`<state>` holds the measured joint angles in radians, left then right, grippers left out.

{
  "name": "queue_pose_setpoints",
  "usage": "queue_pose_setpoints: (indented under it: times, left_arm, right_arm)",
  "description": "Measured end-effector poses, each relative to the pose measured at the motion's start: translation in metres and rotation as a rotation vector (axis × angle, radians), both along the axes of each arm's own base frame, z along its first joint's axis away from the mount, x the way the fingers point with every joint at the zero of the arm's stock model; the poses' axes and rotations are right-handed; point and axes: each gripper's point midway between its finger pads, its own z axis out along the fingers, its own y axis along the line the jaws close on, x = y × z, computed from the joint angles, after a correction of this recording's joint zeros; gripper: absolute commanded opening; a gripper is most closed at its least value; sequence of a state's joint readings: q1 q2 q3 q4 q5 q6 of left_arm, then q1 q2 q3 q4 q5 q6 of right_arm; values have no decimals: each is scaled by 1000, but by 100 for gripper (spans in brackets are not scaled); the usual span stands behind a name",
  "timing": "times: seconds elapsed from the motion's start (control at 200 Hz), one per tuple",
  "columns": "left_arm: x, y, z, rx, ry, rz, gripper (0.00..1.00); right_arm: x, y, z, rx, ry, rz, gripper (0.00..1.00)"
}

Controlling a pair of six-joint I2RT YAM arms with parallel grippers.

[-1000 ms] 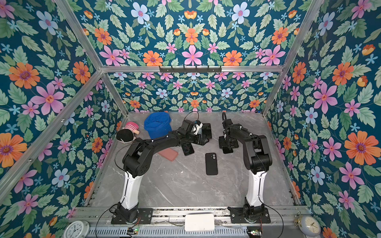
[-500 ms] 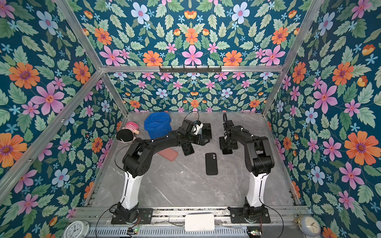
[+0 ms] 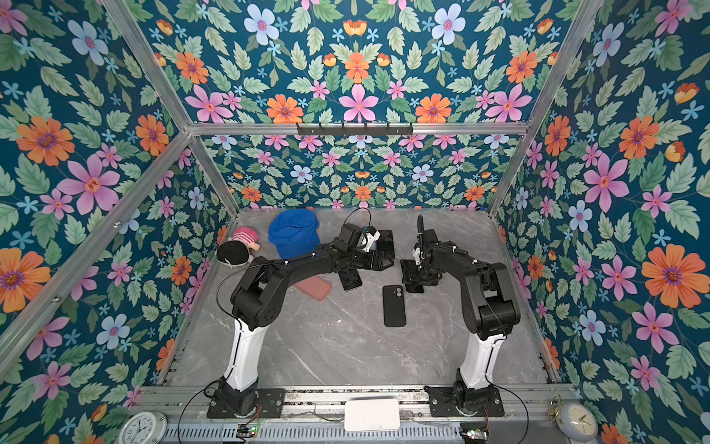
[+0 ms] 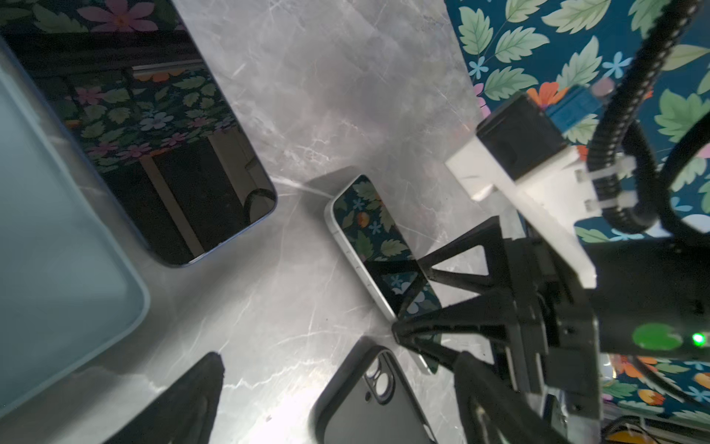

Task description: Put the phone into the phone case

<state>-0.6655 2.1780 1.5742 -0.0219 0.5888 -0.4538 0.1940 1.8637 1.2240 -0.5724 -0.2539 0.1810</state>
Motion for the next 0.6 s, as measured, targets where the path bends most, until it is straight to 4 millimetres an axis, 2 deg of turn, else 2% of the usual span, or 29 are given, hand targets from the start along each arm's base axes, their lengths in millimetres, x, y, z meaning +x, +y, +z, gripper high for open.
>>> queue_pose_setpoints:
  times: [0.15, 0.4, 0.6]
  left_arm:
    - [5, -13, 1, -60, 45, 0, 91]
    - [2, -26, -12, -143, 155, -6, 86]
    - [2, -34, -19, -189, 218, -6, 75]
  right_arm:
    - [2, 7, 2, 13, -23, 13, 55]
    - [-3, 11, 5, 23, -41, 17, 54]
    - [-6, 15, 5, 31, -46, 29, 53]
